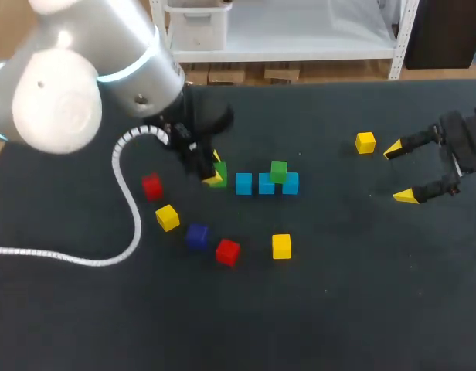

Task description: Place the blue cubes, place green cubes on the blue cubes, place the yellow cubes on the green cubes, then place the red cubes on the yellow cubes, and place purple cube on the red cubes.

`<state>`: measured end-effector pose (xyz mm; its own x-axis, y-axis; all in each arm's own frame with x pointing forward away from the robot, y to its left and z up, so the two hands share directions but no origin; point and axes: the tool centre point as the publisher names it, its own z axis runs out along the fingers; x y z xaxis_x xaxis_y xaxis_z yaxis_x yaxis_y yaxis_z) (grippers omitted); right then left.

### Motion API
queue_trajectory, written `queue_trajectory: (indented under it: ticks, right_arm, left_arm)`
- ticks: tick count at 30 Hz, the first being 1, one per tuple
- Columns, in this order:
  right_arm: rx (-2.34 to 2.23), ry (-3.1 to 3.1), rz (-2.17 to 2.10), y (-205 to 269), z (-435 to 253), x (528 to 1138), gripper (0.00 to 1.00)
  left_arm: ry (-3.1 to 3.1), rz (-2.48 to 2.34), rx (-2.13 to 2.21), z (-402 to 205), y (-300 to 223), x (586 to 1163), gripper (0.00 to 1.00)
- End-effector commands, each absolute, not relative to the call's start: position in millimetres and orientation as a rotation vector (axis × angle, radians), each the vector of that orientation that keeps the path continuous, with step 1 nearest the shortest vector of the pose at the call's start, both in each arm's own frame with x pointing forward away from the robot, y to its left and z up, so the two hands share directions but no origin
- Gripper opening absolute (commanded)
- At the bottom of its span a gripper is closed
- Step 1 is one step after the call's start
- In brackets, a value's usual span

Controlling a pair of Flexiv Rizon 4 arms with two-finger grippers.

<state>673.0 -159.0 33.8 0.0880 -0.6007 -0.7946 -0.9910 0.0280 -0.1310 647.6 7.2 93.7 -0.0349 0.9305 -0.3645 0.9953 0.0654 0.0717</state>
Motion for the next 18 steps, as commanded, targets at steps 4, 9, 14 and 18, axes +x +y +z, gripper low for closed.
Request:
queue_trajectory:
  ticks: [4, 9, 14, 18]
  right_arm:
    - [-1.655, 1.591, 0.696, -159.2, 33.4, 673.4, 1.0]
    - [-1.655, 1.591, 0.696, -159.2, 33.4, 673.4, 1.0]
    - [-1.655, 1.591, 0.696, -159.2, 33.4, 673.4, 1.0]
    - [-1.655, 1.591, 0.696, -159.2, 33.4, 673.4, 1.0]
  left_arm:
    - [1.989, -0.367, 1.994, 97.5, -1.2, 670.5, 0.0]
    - [1.958, -0.393, 2.031, 92.4, -9.1, 681.1, 0.0]
    - [1.943, -0.401, 2.048, 86.9, -17.6, 690.6, 0.0]
    - [1.924, -0.421, 2.059, 83.4, -25.7, 695.1, 0.0]
